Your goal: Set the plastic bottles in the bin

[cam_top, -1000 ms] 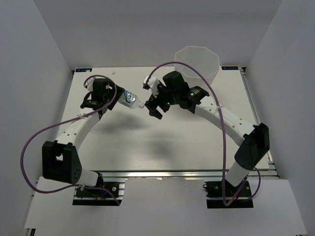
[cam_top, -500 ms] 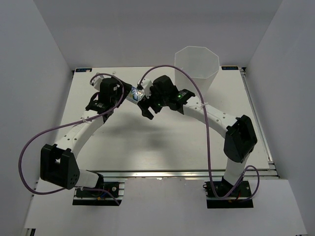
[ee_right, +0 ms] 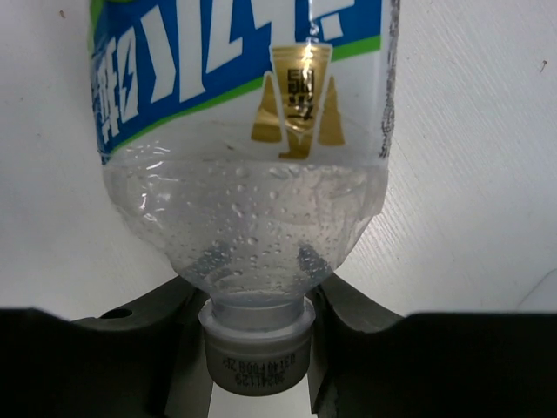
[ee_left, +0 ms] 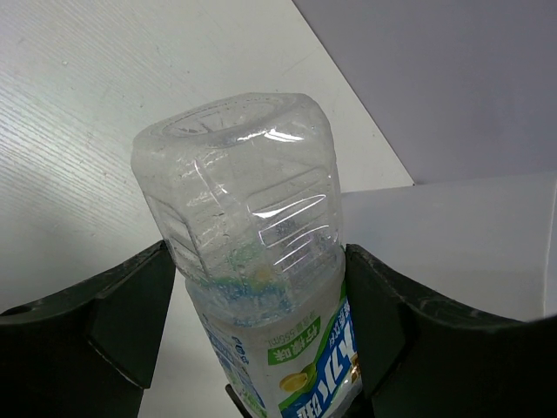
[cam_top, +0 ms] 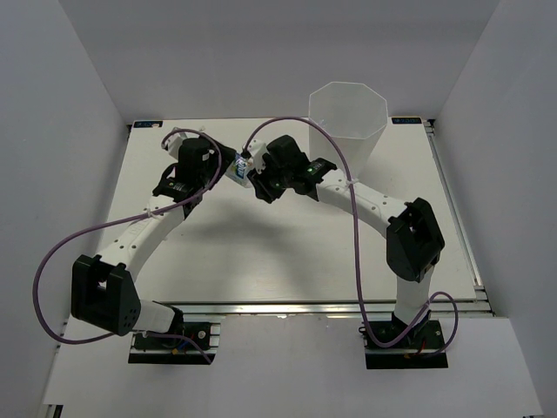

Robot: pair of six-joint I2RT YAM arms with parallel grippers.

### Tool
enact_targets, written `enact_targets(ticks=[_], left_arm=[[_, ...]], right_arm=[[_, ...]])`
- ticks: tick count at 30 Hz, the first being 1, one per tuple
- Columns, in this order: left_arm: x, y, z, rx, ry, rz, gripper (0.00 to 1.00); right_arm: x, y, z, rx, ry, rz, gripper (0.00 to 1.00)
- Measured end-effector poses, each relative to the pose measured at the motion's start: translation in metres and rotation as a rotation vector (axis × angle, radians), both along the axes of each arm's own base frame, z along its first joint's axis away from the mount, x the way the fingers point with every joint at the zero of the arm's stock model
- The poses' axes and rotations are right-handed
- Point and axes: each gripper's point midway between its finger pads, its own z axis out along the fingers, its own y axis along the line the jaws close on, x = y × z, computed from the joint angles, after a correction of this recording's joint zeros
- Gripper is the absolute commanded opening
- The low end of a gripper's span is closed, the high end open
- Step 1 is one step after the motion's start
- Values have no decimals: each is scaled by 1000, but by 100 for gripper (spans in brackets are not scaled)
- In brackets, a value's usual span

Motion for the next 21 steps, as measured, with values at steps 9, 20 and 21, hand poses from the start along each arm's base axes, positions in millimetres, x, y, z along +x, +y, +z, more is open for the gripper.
enact_targets(ticks=[9, 20, 21], left_arm=[[3, -2, 11, 19, -35, -24, 98], [-1, 52, 73, 69, -163, 118, 98], [-3, 60, 73, 69, -167, 134, 98]], right_arm=[[5, -4, 0, -5, 0, -53, 0], [76, -53, 103, 144, -61, -261, 1], [85, -63, 122, 178, -82, -283, 1]])
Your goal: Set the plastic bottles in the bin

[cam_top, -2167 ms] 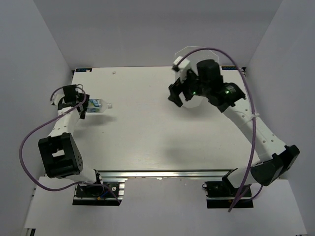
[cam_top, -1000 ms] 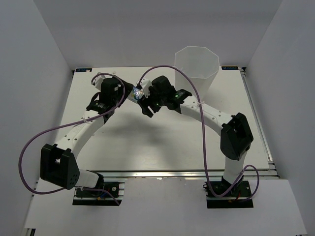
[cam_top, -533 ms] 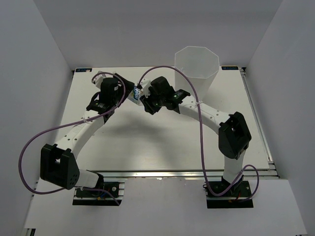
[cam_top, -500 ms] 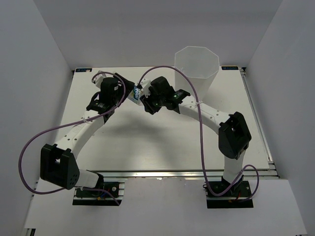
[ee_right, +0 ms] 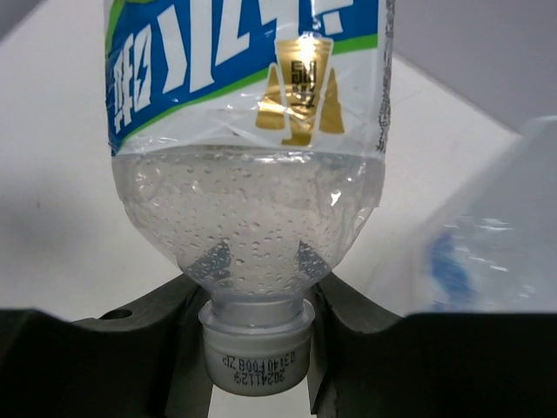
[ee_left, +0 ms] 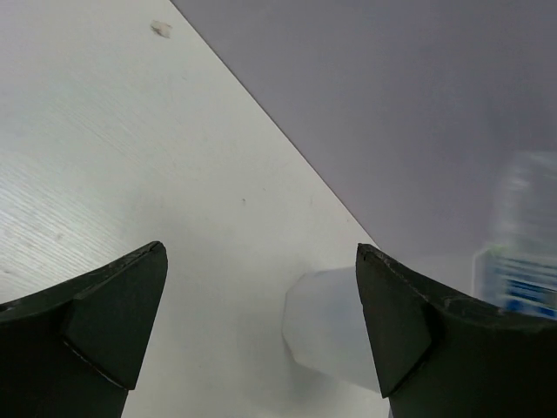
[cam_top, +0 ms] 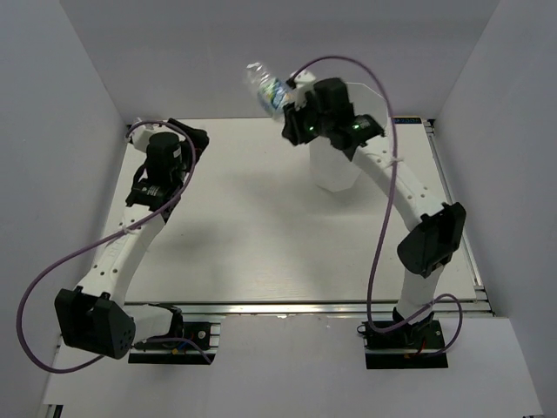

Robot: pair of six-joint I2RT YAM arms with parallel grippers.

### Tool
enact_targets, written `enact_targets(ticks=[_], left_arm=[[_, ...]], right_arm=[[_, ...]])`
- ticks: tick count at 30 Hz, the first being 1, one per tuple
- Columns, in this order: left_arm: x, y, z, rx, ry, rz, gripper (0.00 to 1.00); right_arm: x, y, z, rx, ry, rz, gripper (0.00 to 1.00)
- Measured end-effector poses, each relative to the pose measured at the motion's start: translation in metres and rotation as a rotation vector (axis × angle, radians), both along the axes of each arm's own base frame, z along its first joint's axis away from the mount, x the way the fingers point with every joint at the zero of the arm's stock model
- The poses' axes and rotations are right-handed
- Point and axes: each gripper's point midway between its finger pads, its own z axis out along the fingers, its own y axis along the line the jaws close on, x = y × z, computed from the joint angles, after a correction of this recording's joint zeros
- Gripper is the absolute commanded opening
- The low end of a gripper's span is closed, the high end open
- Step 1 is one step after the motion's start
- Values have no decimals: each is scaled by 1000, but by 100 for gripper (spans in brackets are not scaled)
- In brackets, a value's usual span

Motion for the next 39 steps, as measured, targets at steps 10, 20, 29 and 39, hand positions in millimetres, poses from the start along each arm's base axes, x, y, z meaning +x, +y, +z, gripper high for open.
enact_targets(ticks=[10, 20, 29, 39], left_arm=[[-11, 36, -44, 66, 126, 81, 98], [-22, 65, -63, 146, 204, 182, 98], [-24, 72, -60, 164, 199, 208, 98], [-29, 83, -59, 192, 207, 245, 98]], right_arm=[[4, -135, 136, 200, -180, -274, 13], [6, -203, 63, 89, 8, -453, 54], [4, -204, 59, 60, 12, -440, 88], [2, -233, 65, 44, -6, -572, 89]])
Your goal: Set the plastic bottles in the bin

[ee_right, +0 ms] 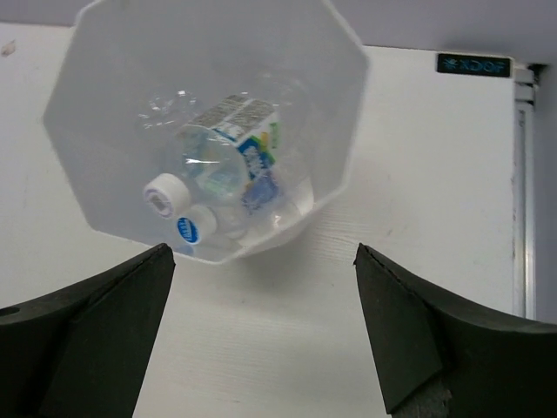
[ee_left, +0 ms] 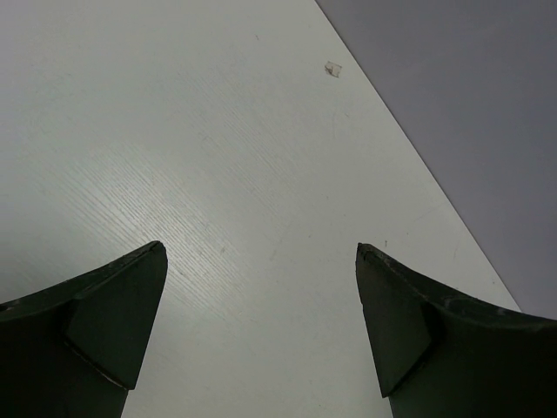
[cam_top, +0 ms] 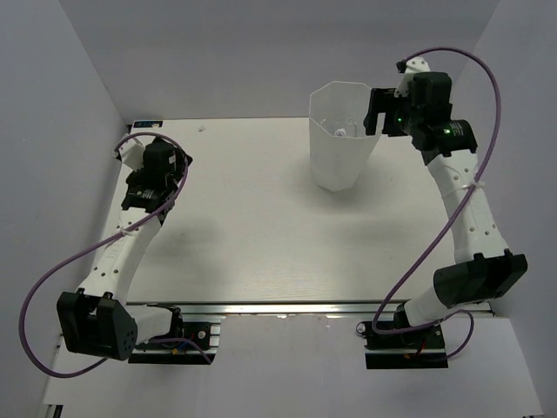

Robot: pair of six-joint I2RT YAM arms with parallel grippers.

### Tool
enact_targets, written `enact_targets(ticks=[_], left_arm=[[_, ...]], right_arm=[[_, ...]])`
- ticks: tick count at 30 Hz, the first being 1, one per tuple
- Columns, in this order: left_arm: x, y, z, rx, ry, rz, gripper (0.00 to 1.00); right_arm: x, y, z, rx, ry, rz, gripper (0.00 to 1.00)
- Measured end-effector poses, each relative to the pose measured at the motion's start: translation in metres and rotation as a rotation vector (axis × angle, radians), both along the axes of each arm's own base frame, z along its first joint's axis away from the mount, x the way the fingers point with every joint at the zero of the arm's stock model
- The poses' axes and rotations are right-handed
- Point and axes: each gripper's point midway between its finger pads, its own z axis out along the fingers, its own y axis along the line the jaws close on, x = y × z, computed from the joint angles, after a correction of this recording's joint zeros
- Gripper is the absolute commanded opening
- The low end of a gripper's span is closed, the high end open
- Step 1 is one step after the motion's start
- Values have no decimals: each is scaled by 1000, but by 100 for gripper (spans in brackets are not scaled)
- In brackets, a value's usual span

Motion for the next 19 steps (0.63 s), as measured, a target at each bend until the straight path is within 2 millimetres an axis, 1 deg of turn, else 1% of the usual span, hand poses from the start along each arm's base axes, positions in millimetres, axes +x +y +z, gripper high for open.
enact_targets(ticks=[2, 3, 5, 7, 8, 9, 10, 12, 14, 15, 16, 17, 19], left_arm=[[-1, 2, 1, 10, 2, 0, 98], [-2, 2, 2, 16, 1, -2, 98], [-3, 4, 5, 30, -1, -1, 98], [-5, 7, 6, 45, -2, 4, 98], [-5, 8, 7, 57, 0, 1, 98], [-5, 8, 7, 70, 5, -3, 98], [-6, 9, 7, 83, 11, -9, 98], [-6, 10, 6, 107, 21, -20, 98], [-6, 11, 7, 127, 28, -29, 98], [-7, 11, 6, 136, 31, -32, 98], [-7, 12, 7, 143, 33, -34, 98], [-7, 12, 7, 149, 35, -34, 98], [-7, 13, 7, 157, 37, -37, 98]], right_arm=[[-5, -22, 2, 23, -6, -69, 89], [-9, -39, 0, 37, -7, -122, 89], [-19, -76, -11, 66, 3, -243, 89], [-32, -109, -32, 88, 22, -361, 89], [-40, -124, -47, 93, 34, -426, 89], [-48, -134, -64, 94, 52, -481, 90], [-55, -141, -82, 90, 53, -522, 89], [-72, -146, -123, 78, 97, -573, 89], [-89, -148, -158, 64, 147, -603, 89], [-95, -149, -171, 57, 170, -614, 89], [-100, -150, -179, 51, 186, -624, 90], [-101, -152, -182, 48, 187, -634, 89], [-98, -154, -177, 54, 155, -645, 90]])
